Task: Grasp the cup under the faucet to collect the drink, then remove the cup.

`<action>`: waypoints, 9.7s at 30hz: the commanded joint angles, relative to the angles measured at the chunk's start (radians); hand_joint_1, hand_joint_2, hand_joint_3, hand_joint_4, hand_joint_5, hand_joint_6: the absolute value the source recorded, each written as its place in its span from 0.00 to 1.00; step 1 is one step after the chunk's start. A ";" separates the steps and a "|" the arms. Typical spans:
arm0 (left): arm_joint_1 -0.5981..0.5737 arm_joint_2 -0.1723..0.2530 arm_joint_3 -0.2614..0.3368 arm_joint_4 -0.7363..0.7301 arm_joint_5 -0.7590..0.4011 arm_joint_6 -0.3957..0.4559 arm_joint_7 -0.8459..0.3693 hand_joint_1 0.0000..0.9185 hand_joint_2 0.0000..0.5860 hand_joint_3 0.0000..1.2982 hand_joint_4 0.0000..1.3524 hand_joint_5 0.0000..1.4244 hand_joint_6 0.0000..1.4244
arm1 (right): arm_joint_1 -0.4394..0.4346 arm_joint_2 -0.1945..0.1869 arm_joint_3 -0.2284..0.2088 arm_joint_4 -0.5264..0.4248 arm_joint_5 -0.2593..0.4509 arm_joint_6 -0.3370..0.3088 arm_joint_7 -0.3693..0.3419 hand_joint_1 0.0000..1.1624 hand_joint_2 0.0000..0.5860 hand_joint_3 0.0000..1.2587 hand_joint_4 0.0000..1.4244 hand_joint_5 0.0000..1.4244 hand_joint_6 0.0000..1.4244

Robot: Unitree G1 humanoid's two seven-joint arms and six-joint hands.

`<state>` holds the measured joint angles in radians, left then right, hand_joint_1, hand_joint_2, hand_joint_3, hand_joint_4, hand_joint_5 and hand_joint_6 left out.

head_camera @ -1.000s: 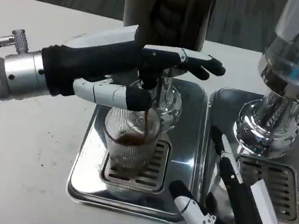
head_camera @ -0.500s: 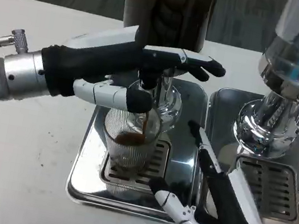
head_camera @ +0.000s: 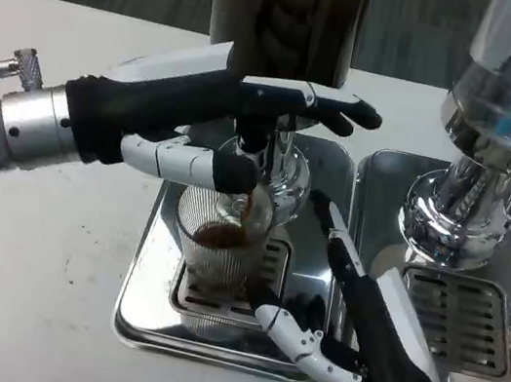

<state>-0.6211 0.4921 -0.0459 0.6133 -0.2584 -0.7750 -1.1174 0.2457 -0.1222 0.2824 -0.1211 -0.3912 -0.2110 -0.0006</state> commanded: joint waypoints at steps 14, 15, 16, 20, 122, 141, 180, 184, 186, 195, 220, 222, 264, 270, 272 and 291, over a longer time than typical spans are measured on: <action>0.042 0.016 0.041 0.016 0.026 -0.028 0.103 0.00 0.18 0.13 0.06 0.10 0.05 | -0.079 0.013 0.014 0.083 0.030 -0.010 -0.004 0.40 0.40 0.00 0.00 0.00 0.00; 0.044 0.015 0.051 0.020 0.026 -0.033 0.118 0.00 0.18 0.13 0.06 0.10 0.05 | -0.080 0.013 0.016 0.085 0.030 -0.011 -0.004 0.40 0.41 0.00 0.00 0.00 0.00; 0.047 0.014 0.057 0.022 0.028 -0.036 0.127 0.00 0.18 0.13 0.06 0.10 0.05 | -0.081 0.013 0.017 0.088 0.031 -0.013 -0.006 0.40 0.41 0.00 0.00 0.00 0.00; 0.062 0.014 0.085 0.021 0.033 -0.047 0.171 0.00 0.19 0.13 0.06 0.10 0.05 | -0.088 0.018 0.022 0.101 0.031 -0.023 -0.015 0.40 0.41 0.00 0.00 0.00 0.00; 0.436 0.092 0.333 0.027 0.005 -0.060 0.391 0.00 0.18 0.25 0.15 0.15 0.07 | -0.391 0.048 0.093 0.498 -0.007 -0.076 -0.007 0.47 0.34 0.00 0.00 0.00 0.00; 0.449 0.097 0.333 0.020 0.007 -0.044 0.387 0.00 0.21 0.27 0.18 0.16 0.08 | -0.341 0.085 0.111 0.443 -0.064 -0.004 -0.086 0.50 0.35 0.00 0.00 0.01 0.06; 0.464 0.118 0.333 0.024 0.016 -0.048 0.379 0.00 0.23 0.27 0.21 0.18 0.11 | -0.275 0.107 0.164 0.451 -0.178 -0.047 -0.363 0.50 0.37 0.21 0.25 0.34 0.45; 0.459 0.118 0.330 0.029 0.020 -0.048 0.380 0.00 0.23 0.26 0.21 0.18 0.11 | -0.265 0.106 0.161 0.450 -0.181 -0.056 -0.385 0.50 0.36 0.22 0.28 0.37 0.48; 0.456 0.118 0.329 0.032 0.021 -0.047 0.379 0.00 0.23 0.26 0.21 0.18 0.11 | -0.261 0.107 0.158 0.449 -0.182 -0.065 -0.401 0.51 0.36 0.23 0.29 0.38 0.49; 0.450 0.113 0.320 0.039 0.023 -0.047 0.373 0.00 0.23 0.25 0.21 0.18 0.11 | -0.234 0.097 0.137 0.425 -0.174 -0.076 -0.429 0.51 0.36 0.25 0.31 0.41 0.53; 0.410 0.100 0.278 0.091 0.032 -0.066 0.358 0.00 0.23 0.24 0.20 0.18 0.11 | -0.150 0.089 0.066 0.346 -0.165 -0.137 -0.494 0.53 0.39 0.32 0.38 0.49 0.65; 0.409 0.099 0.274 0.092 0.032 -0.067 0.356 0.00 0.23 0.23 0.20 0.18 0.11 | -0.142 0.089 0.060 0.341 -0.161 -0.146 -0.497 0.53 0.39 0.33 0.38 0.50 0.66; 0.521 0.178 0.151 0.084 0.331 -0.430 0.516 0.00 0.21 0.03 0.00 0.00 0.02 | 0.002 0.079 -0.019 0.099 -0.131 -0.187 -0.478 0.58 0.41 0.37 0.41 0.54 0.73; 0.552 0.201 0.145 0.079 0.353 -0.463 0.574 0.00 0.21 0.02 0.00 0.00 0.02 | 0.028 0.075 -0.018 0.071 -0.129 -0.199 -0.471 0.58 0.40 0.37 0.41 0.54 0.73; 0.569 0.205 0.144 0.068 0.353 -0.475 0.589 0.00 0.21 0.01 0.00 0.00 0.01 | 0.041 0.072 -0.018 0.063 -0.128 -0.207 -0.469 0.58 0.40 0.37 0.41 0.55 0.73; 0.701 0.244 0.055 -0.073 0.249 -0.509 0.600 0.00 0.19 0.01 0.00 0.00 0.01 | 0.236 0.025 -0.047 -0.094 -0.112 -0.260 -0.412 0.58 0.39 0.38 0.42 0.55 0.74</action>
<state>0.0674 0.7136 0.0270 0.5566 0.0059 -1.2742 -0.5141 0.4802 -0.1004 0.2401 -0.1799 -0.5165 -0.4222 -0.4130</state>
